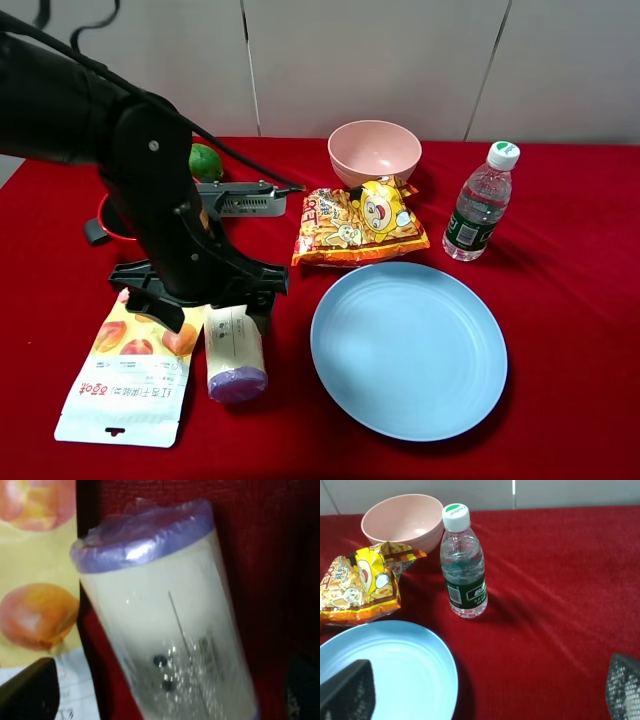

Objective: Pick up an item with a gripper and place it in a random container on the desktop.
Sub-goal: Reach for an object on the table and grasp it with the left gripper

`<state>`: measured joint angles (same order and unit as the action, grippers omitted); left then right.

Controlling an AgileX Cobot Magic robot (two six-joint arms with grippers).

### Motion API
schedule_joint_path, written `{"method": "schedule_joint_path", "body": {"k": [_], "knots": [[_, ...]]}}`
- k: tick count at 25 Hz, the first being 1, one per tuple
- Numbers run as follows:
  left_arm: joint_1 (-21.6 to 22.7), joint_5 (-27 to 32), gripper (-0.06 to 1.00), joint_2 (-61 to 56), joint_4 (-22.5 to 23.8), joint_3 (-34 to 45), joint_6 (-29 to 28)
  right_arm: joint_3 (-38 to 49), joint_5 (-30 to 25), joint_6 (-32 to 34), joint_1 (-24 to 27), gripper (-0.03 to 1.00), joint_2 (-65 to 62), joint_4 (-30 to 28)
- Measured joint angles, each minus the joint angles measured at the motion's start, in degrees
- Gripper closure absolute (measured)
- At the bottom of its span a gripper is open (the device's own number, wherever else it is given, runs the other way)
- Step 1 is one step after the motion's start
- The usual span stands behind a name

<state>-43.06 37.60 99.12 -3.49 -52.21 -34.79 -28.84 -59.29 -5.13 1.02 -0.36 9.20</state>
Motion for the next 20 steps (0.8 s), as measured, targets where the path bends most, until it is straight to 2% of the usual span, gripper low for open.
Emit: {"method": "schedule_joint_path", "body": {"k": [20], "knots": [[0.0, -8.01, 0.07, 8.83, -1.09, 0.0, -1.98, 0.0, 0.0, 0.0, 0.0, 0.28, 0.0, 0.0]]}}
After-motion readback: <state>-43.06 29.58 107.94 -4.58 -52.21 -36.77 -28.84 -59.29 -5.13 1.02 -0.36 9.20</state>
